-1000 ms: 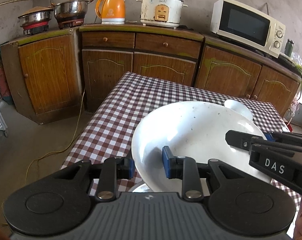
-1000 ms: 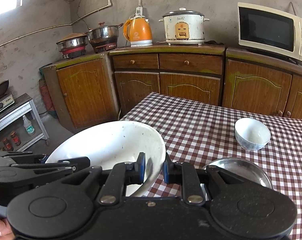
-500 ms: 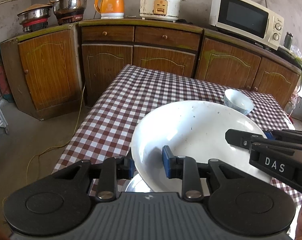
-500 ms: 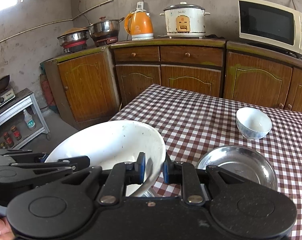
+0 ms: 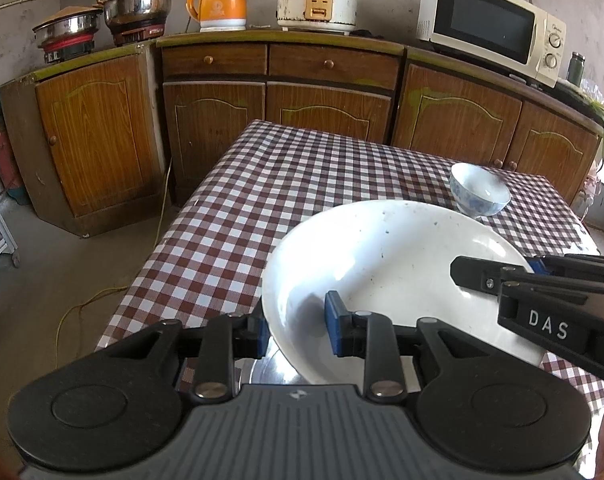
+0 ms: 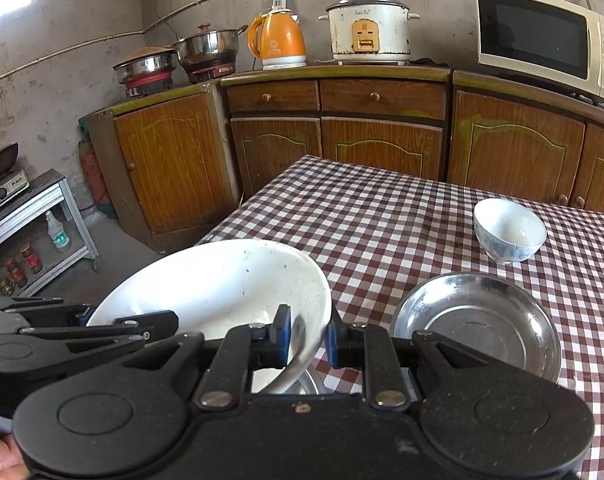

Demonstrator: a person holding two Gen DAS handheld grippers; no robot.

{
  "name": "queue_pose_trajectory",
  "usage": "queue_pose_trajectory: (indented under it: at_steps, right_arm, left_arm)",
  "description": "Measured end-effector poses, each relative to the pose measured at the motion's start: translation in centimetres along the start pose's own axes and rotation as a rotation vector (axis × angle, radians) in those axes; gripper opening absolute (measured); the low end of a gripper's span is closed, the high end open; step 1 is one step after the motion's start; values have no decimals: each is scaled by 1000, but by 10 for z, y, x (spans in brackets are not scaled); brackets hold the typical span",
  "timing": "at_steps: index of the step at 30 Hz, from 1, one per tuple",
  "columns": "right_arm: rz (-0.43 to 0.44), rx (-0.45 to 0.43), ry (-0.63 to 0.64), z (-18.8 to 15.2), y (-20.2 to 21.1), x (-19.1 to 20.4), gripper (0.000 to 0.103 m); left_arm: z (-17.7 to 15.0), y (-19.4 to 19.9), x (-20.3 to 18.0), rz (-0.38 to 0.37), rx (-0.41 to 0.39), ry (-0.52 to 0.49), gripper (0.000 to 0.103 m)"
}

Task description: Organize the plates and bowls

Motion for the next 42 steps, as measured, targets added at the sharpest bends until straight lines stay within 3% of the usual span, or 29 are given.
queue_pose_trajectory:
  at_steps: [20, 42]
  right_arm:
    - [-1, 93, -9, -46, -28, 0, 24]
    - [-3, 158, 0, -64, -56, -3, 27]
  left_arm:
    - [-38, -23, 4, 10, 58, -32, 29]
    - [-56, -47, 5, 23, 64, -70, 29]
Point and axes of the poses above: each gripper's, at about its wrist camera, not at the fingertips, and y roughly against the way its jaws point, x to its left, z to its top, the point moved 3 cm from there along -y, roughly the way its jaws point, and after that the axes turned 2 degrees about -x, right-handed, at the moved point
